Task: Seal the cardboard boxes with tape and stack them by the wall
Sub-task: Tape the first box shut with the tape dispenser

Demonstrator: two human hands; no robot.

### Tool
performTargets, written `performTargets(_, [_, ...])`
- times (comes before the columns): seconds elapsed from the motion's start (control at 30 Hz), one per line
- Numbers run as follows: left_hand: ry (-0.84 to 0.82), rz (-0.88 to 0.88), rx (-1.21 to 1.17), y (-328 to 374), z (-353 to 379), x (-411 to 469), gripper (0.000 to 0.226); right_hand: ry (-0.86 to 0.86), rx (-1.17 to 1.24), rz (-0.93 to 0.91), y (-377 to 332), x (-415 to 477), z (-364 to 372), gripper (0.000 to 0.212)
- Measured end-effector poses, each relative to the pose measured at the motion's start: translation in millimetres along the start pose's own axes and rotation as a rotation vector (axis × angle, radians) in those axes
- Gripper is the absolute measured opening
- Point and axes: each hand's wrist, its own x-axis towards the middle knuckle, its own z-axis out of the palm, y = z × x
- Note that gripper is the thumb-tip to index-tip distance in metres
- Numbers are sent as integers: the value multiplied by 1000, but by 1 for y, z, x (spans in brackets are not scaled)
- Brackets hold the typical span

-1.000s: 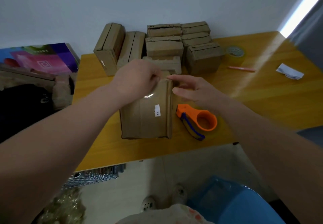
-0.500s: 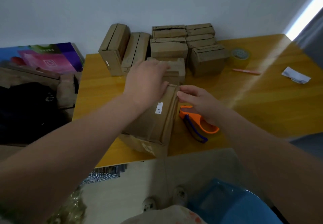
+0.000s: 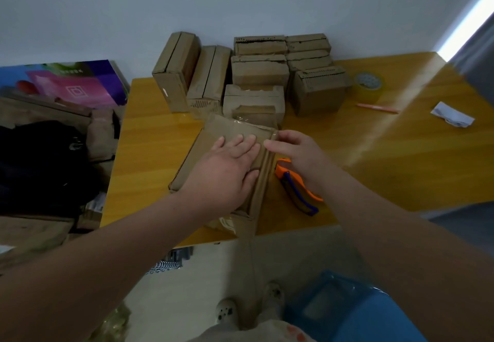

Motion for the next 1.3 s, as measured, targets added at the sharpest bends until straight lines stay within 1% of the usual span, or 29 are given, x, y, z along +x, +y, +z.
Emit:
performTargets(0.1, [3,3,-5,-1,1,-2,65,71,4,-28,-1,4,7,16])
performTargets(0.2, [1,8,-7,-2,3,-2,66,149,-24,-88,-3,8,12,4])
performTargets(0.4, [20,11,-21,-2,4,-2,65,275,-184,-227,-7,16,16,18])
performTargets(0.57, [27,14,-39,-1,3,-1,54,375,-523,-443,-7,21,17,27])
performTargets(0.63, [32,14,-39,-1,2,0,52,408,-604,-459,-6,24,16,36])
performTargets(0.73, [33,19,-70,0,-1,3,50,486,-636,-415,-10,24,18,47])
performTargets(0.77, [30,18,-98,-2,-3,4,52,530,-653,-436,-13,22,19,44])
performTargets(0.8, [45,9,-143,-5,-4,4,53,570,-694,-496,-16,19,22,37])
performTargets(0.83, [94,-3,-186,-8,-6,2,53,592,-771,-593,-19,16,25,27])
performTargets(0.87, [183,-2,-204,-13,-8,-1,49,578,-877,-703,-22,13,29,20])
performTargets(0.9, [286,-25,-178,-17,-10,-3,41,528,-991,-804,-23,11,32,19])
performTargets(0.93, [392,-86,-136,-24,-10,-6,33,451,-1087,-880,-23,11,35,20])
performTargets(0.97, [484,-176,-108,-31,-10,-7,36,369,-1159,-910,-23,11,37,21])
performTargets(1.0, [511,-284,-120,-37,-11,-9,50,296,-1207,-901,-24,11,40,21])
performTargets(1.03, [500,-398,-176,-42,-14,-8,70,239,-1241,-873,-26,12,40,22])
performTargets(1.07, [454,-496,-258,-48,-15,-7,90,194,-1261,-834,-26,12,40,25])
performTargets(1.1, [377,-558,-343,-53,-16,-5,104,166,-1265,-792,-27,12,40,29])
performTargets(1.13, [279,-573,-430,-59,-15,-3,111,152,-1263,-755,-28,12,40,34])
performTargets(1.17, [192,-547,-524,-63,-15,-1,110,149,-1257,-728,-28,12,40,38])
performTargets(1.23, [89,-431,-665,-66,-11,3,97,154,-1243,-702,-27,12,40,44])
performTargets(1.3, [57,-307,-655,-64,-9,4,82,162,-1234,-700,-27,11,41,47])
